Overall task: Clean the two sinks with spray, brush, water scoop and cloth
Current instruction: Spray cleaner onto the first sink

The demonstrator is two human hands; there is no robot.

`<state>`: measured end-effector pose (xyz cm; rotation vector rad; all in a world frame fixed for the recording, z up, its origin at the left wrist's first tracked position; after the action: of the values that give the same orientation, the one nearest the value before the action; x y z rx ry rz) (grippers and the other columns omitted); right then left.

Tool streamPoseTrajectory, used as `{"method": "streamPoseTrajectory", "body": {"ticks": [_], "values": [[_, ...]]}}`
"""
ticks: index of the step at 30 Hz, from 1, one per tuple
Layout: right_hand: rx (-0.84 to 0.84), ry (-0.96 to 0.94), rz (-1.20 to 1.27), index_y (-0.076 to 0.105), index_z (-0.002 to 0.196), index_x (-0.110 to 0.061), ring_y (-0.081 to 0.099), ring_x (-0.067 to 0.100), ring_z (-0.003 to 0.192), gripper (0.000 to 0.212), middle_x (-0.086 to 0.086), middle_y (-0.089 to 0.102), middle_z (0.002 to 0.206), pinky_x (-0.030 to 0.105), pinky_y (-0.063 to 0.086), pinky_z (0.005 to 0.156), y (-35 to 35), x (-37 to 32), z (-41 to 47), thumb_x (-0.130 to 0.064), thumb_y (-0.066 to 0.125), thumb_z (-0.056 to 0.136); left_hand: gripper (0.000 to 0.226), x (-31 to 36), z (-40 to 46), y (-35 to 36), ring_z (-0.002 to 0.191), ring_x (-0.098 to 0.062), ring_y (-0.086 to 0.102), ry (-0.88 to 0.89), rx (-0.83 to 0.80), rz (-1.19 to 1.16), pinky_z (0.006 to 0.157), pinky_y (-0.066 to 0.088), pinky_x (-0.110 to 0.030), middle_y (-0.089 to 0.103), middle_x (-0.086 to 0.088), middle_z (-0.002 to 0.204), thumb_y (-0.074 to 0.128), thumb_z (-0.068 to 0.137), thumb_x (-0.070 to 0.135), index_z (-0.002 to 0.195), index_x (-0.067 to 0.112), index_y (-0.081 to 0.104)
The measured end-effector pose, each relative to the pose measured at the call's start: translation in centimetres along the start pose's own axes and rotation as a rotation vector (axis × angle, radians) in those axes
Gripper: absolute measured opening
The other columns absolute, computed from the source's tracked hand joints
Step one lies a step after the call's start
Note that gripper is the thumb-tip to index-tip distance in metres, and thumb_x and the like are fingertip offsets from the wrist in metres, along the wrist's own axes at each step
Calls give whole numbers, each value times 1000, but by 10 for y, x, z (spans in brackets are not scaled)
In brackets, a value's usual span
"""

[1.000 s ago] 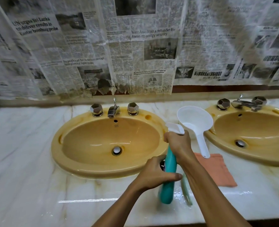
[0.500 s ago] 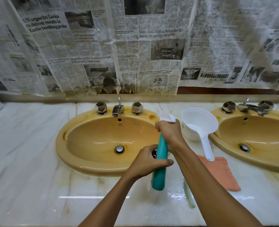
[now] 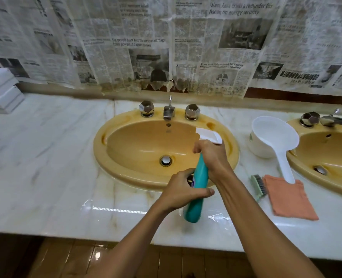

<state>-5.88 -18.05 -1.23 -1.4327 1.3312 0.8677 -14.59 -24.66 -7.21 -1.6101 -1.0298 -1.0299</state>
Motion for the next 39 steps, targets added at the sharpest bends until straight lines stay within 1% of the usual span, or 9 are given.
{"method": "streamPoseTrajectory", "body": {"ticks": [1, 7, 10, 12, 17, 22, 31, 35, 39], "values": [[-2, 14, 2, 60, 84, 1, 48, 18, 70, 27, 7, 56, 78, 33, 42, 62, 6, 5, -3, -10, 58, 59, 42, -5, -5, -2, 85, -13, 61, -10, -11, -5, 75, 52, -27, 63, 5, 89, 80, 74, 42, 106, 22, 61], [-82, 79, -96, 56, 78, -9, 45, 19, 66, 21, 4, 51, 71, 33, 38, 59, 33, 31, -16, -11, 59, 58, 37, -28, -30, -5, 74, -3, 53, -25, -8, 7, 63, 39, -8, 56, 14, 83, 82, 78, 36, 102, 24, 57], [-129, 58, -115, 61, 90, 5, 48, 17, 69, 39, 6, 57, 77, 30, 38, 60, 41, 34, -20, -14, 58, 56, 38, -35, -36, -2, 76, -3, 53, -33, 19, -24, 68, 41, -15, 56, 14, 84, 82, 76, 39, 102, 24, 58], [-141, 87, -140, 62, 94, 2, 49, 18, 68, 47, 5, 60, 78, 30, 39, 59, 42, 42, -22, -16, 57, 51, 44, -40, -41, 2, 80, -4, 55, -53, 32, -27, 69, 42, -17, 58, 13, 88, 82, 74, 43, 106, 24, 58], [-187, 126, -158, 55, 75, -12, 45, 19, 65, 17, 5, 53, 69, 34, 37, 61, 40, 60, -29, -6, 57, 60, 55, -51, -53, 17, 79, -7, 58, -112, 29, -36, 69, 45, -21, 60, 11, 87, 77, 68, 54, 108, 21, 60], [-247, 148, -230, 52, 70, -13, 46, 19, 64, 12, 4, 52, 67, 35, 40, 61, 42, 69, -34, -7, 56, 61, 71, -57, -62, 28, 89, -10, 64, -163, 69, 1, 82, 58, -32, 64, 8, 97, 67, 58, 69, 112, 25, 57], [-265, 140, -167, 50, 71, -14, 42, 18, 62, 16, 2, 49, 64, 34, 35, 58, 31, 69, -43, -6, 55, 58, 66, -47, -69, 33, 91, -10, 63, -160, 65, 44, 85, 57, -34, 65, 6, 99, 74, 63, 63, 113, 22, 60], [-244, 120, -117, 60, 93, -4, 50, 17, 68, 33, 7, 58, 76, 31, 41, 60, 11, 65, -42, -7, 58, 60, 53, -34, -64, 45, 92, -12, 61, -131, 33, 72, 85, 55, -35, 64, 4, 100, 78, 73, 52, 111, 21, 60], [-198, 105, -100, 51, 77, -9, 44, 19, 67, 19, 8, 50, 73, 31, 37, 59, -18, 59, -46, -9, 55, 58, 53, -18, -56, 59, 90, -13, 61, -80, -13, 108, 79, 54, -31, 64, 3, 99, 81, 71, 50, 108, 19, 61]]}}
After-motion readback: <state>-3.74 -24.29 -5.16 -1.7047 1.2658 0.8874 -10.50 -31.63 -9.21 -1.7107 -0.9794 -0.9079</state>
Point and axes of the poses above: each hand's wrist, its own z-axis towards the middle knuckle, its own y-axis out of the palm, x = y × z, the point moved 10 cm from there along z, towards the middle knuckle
